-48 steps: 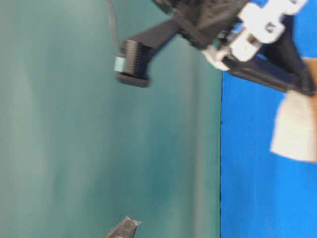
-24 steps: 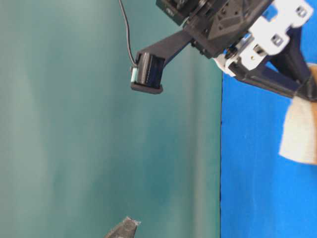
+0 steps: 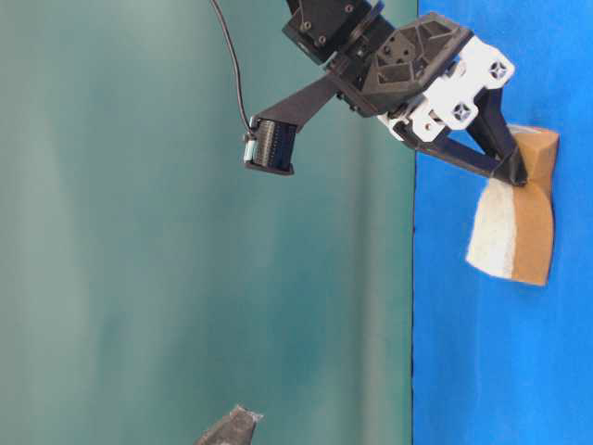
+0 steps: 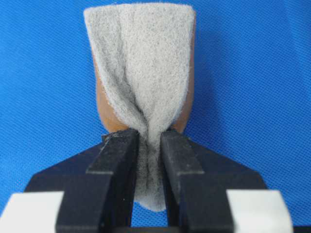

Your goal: Hand over the sponge with the left arm and wipe it with the right arm.

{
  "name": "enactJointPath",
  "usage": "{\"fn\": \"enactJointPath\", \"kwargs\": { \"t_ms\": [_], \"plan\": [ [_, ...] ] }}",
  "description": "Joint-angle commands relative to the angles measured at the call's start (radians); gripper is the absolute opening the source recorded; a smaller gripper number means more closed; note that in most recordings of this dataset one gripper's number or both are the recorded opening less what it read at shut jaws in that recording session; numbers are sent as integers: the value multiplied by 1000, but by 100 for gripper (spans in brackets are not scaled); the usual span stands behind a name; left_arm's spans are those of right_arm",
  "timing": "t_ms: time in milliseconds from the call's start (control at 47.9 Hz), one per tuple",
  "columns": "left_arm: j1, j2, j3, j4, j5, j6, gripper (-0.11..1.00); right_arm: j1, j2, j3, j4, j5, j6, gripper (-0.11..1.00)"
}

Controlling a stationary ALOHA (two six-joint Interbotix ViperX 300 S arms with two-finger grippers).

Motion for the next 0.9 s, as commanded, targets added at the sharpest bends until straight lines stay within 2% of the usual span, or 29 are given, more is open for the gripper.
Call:
{"fn": "enactJointPath", "kwargs": {
  "t_ms": [0,125,313,585,731,878],
  "plan": [
    [-3,-3,0,3,-11,0,82,-17,-23,-6,-2,-5,3,23],
    [-3,-3,2,3,-11,0,82,40,-23,0,14,0,21,24],
    [-2,0,0,3,-11,2,82,195,-21,2,67,2,69,23],
    [-2,0,0,3,-11,17,82,360,-23,-23,89,89,198,23],
    [-2,2,-2,2,-11,15,82,394,-21,-38,91,114,225,23],
    [-2,2,-2,2,-15,15,82,373,-21,-40,75,115,218,23]
  ]
}}
